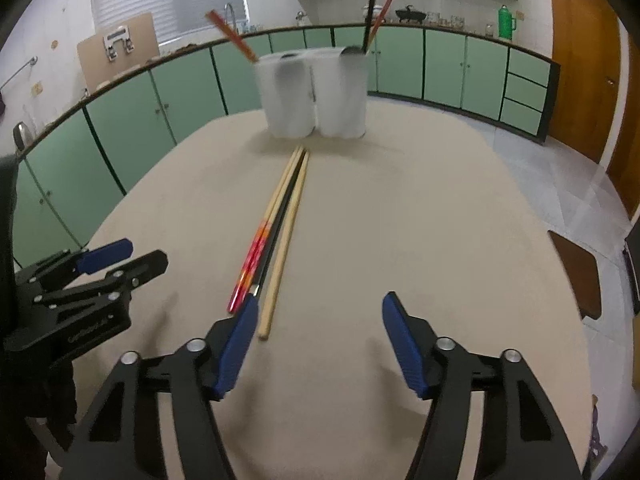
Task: Organize utensils
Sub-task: 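Withdraw both open tools back over the remaining chopsticks, then grasp a plain wooden chopstick at its end with the right tool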
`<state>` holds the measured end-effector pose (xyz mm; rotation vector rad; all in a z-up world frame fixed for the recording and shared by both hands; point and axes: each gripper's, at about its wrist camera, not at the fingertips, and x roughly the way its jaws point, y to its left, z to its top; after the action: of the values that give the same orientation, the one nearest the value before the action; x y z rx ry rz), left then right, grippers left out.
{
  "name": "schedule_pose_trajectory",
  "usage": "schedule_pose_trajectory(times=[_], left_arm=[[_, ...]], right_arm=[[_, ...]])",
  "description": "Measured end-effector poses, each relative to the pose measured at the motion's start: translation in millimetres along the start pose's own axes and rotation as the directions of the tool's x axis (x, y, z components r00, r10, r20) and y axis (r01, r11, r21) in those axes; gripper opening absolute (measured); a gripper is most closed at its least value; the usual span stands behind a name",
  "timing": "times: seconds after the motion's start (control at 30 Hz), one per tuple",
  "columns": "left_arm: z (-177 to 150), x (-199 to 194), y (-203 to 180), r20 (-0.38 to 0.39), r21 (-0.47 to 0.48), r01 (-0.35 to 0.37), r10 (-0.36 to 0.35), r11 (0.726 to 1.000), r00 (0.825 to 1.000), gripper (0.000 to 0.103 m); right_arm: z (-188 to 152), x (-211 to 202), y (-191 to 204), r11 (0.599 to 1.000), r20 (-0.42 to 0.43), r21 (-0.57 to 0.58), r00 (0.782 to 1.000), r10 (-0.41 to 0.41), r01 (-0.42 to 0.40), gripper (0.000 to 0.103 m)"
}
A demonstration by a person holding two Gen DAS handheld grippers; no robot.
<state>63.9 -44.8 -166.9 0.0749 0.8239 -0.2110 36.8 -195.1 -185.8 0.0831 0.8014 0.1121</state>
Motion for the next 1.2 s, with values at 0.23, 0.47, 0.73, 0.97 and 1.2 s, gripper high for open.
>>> schedule_pose_trajectory(times=[0.23,0.47,0.73,0.97,1.2], left_arm=[[-5,-2,8,-0.015,-0.009,-0.014,0.013,1.0,1.0,0.053],[-5,-1,7,-0.018,-0.01,-0.004,0.004,1.0,1.0,0.053],[-4,1,-4,-0.025,0.008,0.02,-0.02,1.0,0.999,0.053],[-2,3,-21,-0.029,0.017,0.057,-0.057,0.998,0.998,0.053],[-1,10,-45,-0.038,0.015,0.102,-0.101,0.995,0.994,0.053]], right_arm=[[-12,10,15,0.999,-0.043,-0.032,0.999,0.011,-0.013,0.044],[-14,18,25,0.998,-0.052,-0.056,0.999,-0.009,0.006,0.036],[-13,20,26,0.999,-0.056,-0.053,0.998,0.008,-0.011,0.008],[-12,16,15,1.0,-0.05,-0.023,0.999,0.001,-0.002,0.007],[-13,8,-16,0.999,-0.037,0.012,0.998,-0.052,0.052,0.007]])
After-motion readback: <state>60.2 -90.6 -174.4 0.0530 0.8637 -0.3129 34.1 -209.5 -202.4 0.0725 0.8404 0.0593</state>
